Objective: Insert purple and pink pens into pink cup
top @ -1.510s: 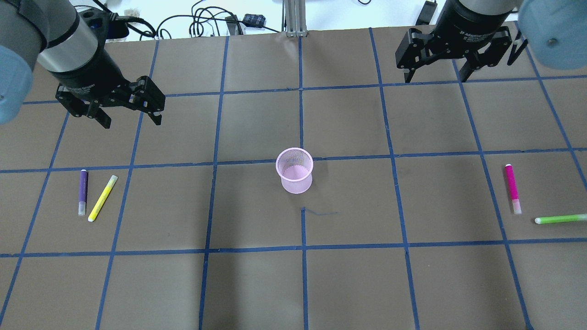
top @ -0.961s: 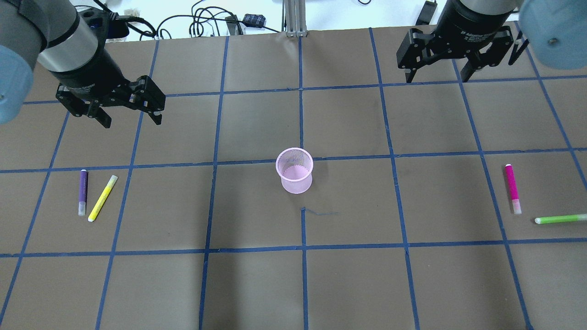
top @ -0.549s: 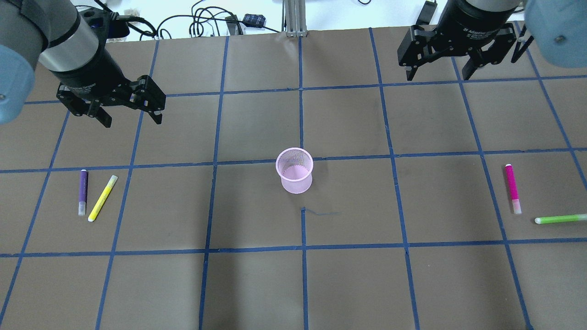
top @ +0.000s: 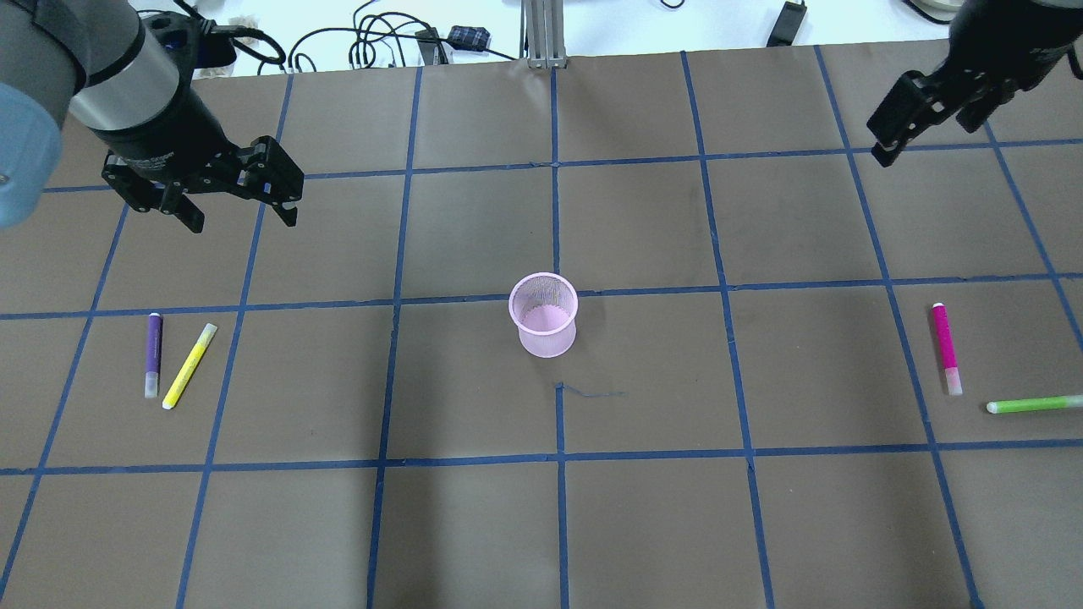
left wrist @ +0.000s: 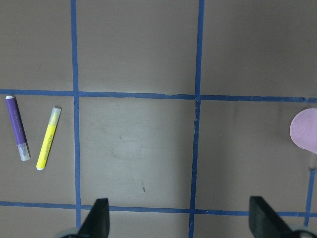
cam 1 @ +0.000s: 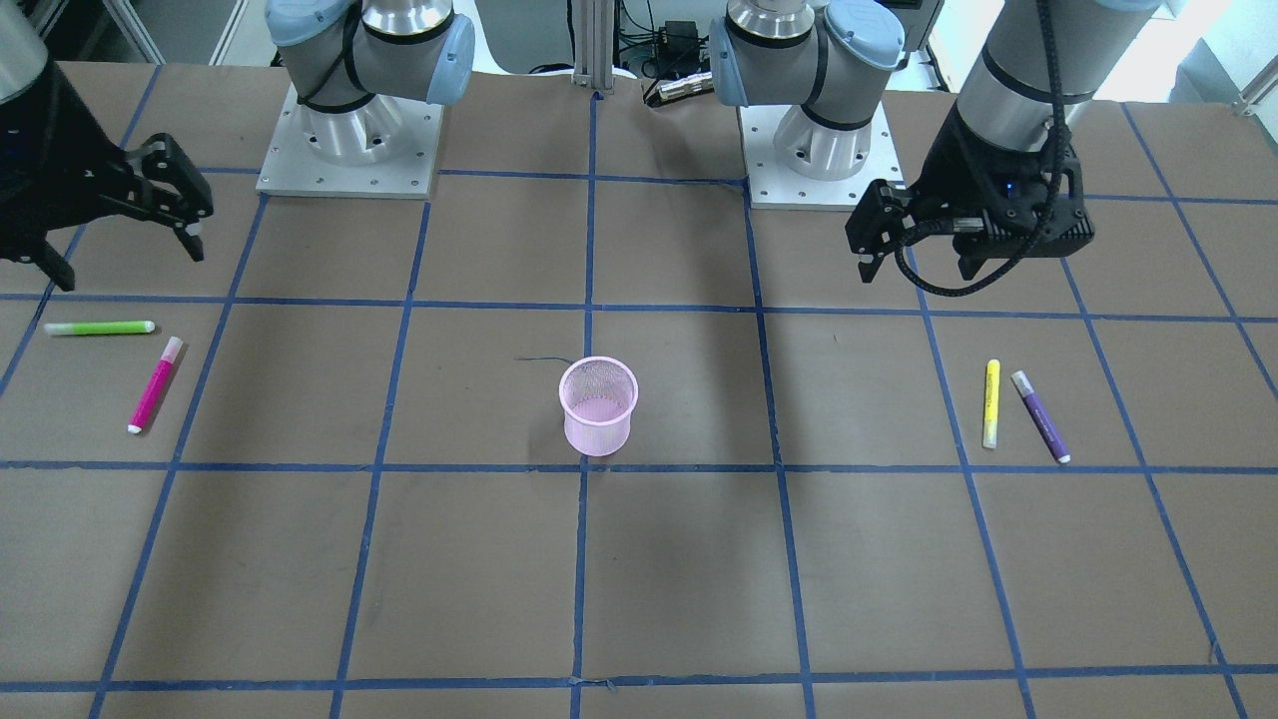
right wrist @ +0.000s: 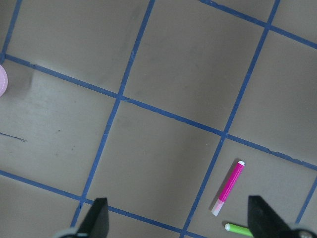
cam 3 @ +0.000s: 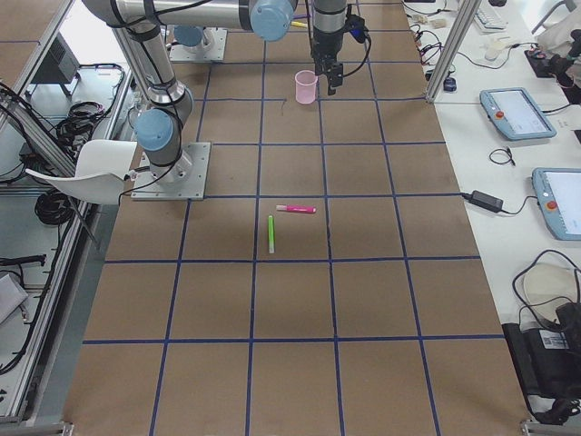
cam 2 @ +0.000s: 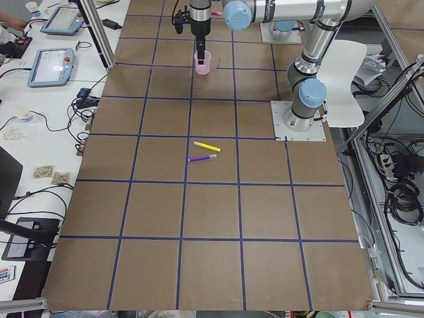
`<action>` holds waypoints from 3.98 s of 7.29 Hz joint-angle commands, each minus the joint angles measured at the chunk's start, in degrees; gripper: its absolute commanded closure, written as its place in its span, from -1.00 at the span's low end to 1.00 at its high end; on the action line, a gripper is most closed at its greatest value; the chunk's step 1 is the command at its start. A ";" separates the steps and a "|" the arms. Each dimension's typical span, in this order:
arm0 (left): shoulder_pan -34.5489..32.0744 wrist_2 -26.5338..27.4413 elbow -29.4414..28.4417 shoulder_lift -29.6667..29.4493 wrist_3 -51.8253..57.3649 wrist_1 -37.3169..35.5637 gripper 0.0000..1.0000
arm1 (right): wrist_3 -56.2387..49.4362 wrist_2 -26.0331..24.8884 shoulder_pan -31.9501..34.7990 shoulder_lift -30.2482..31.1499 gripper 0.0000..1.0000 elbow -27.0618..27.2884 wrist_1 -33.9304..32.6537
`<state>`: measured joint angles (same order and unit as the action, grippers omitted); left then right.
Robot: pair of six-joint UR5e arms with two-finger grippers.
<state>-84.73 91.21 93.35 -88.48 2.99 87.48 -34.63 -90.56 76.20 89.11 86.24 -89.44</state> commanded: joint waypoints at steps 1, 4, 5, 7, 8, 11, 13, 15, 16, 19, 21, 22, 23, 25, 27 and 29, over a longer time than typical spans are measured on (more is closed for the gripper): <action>0.18 -0.07 -0.01 -0.03 0.00 -0.12 -1.00 | -9.87 0.38 -9.00 -0.77 -1.00 0.33 0.15; 3.32 -0.16 -0.63 -0.12 0.08 -0.55 -1.00 | -25.59 0.47 -16.07 -2.09 -1.00 3.75 -1.78; 6.56 -0.25 -0.45 -1.07 0.17 -2.12 -1.00 | -17.31 0.47 -16.43 -3.92 -1.00 5.85 -5.18; 14.37 -0.25 0.07 -2.83 0.35 -4.60 -1.00 | -4.29 0.39 -16.61 -7.70 -1.00 10.16 -10.81; 19.64 -0.25 0.16 -4.32 1.65 -4.69 -1.00 | 0.22 0.56 -17.82 -9.46 -1.00 12.44 -13.36; 28.64 -0.78 3.13 -11.52 9.74 -12.99 -1.00 | 14.79 0.65 -19.77 -15.44 -0.94 18.68 -22.35; 29.79 -0.77 8.75 -15.21 11.59 -24.23 -1.00 | 16.88 0.56 -19.77 -16.94 -0.92 22.99 -29.60; 30.50 -0.95 10.01 -20.31 13.26 -32.18 -1.00 | 16.52 0.47 -19.77 -19.57 -0.73 25.99 -35.34; 30.50 -0.78 10.01 -22.33 13.36 -32.28 -1.00 | 16.61 0.47 -19.77 -19.67 -0.61 26.35 -35.80; 30.50 -0.77 9.57 -26.74 13.44 -32.28 -1.00 | 17.04 0.38 -19.77 -19.94 0.14 26.70 -36.94; 30.50 -0.69 9.30 -28.94 13.53 -32.20 -0.55 | 17.14 0.38 -19.77 -20.02 0.75 26.61 -36.94; 30.50 -0.60 9.22 -29.21 13.88 -32.20 -0.38 | 17.23 0.56 -19.77 -19.94 0.86 26.53 -36.77; 30.50 -0.42 9.22 -29.30 13.97 -32.20 -0.36 | 20.53 0.56 -19.60 -19.24 0.90 26.09 -36.51; 30.50 -0.25 9.22 -29.30 13.97 -32.20 -0.26 | 30.20 0.73 -15.15 -16.61 0.90 23.90 -33.88; 30.50 -0.07 9.22 -29.30 13.80 -31.85 0.11 | 41.60 0.38 -6.90 -12.66 0.89 18.30 -25.05; 30.50 0.02 9.30 -29.39 13.71 -31.06 0.45 | 54.00 0.65 1.98 -12.38 0.89 8.91 -13.27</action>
<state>-54.23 91.18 102.61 -117.83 16.74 56.04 12.04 -90.11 72.47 76.30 101.03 -110.13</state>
